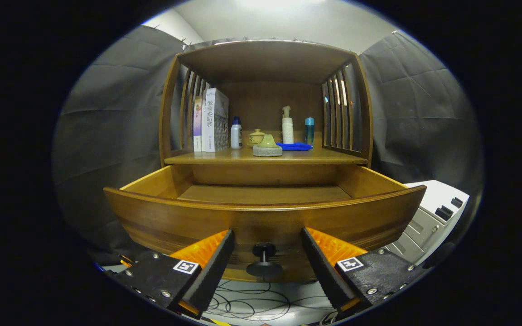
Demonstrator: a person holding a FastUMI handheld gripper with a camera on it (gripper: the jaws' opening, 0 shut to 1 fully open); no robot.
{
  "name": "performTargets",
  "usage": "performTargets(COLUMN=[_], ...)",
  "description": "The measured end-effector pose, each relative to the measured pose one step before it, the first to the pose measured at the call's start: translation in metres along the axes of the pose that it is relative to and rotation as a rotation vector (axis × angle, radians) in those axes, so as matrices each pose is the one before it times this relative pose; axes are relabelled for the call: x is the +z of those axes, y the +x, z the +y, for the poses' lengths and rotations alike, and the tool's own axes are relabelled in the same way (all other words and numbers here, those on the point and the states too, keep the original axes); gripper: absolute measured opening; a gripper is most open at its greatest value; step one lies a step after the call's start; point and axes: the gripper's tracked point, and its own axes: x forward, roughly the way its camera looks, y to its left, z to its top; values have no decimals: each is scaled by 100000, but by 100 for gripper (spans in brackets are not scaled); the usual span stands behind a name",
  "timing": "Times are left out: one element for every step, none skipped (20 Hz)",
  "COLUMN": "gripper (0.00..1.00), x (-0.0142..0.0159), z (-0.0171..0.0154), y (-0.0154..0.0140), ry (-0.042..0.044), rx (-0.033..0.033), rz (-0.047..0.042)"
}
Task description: Pull open the drawer, take out the items inside it, and place them on the countertop above the cabinet.
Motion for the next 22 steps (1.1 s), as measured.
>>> performTargets(gripper=[95,94,94,95,95,95,95,95,95,94,95,95,94,94,94,94,94,94,94,94,94,94], x=[150,164,278,243,405,787,-343,-168,-434,-29,247,280,75,60,266,27,171,93,107,22,135,32], z=[41,-7,8,-6,-7,-8,-18,-116,-73,-56,0,19,-61,-70,77,-54,54,-50,-64,17,61,-35], y=[458,551,696,792,738,837,1255,768,885,689,709,581,776,674,699,718,687,550,436,409,302,436], ry=[220,150,143,220,264,436,229,-59,-362,255,601,99,-1138,-744,-282,-523,-637,-852,-657,-328,59,381], rx=[-161,57,65,50,56,96,-307,140,-143,-25,-9,-10,41,-329,-286,-201,-152,-167,-276,-144,2,-11], rz=[376,93,-71,-96,-1224,-2006,2041,1052,1316,401,-57,-652,528,-12,-184,113,-146,298,-74,76,-30,148])
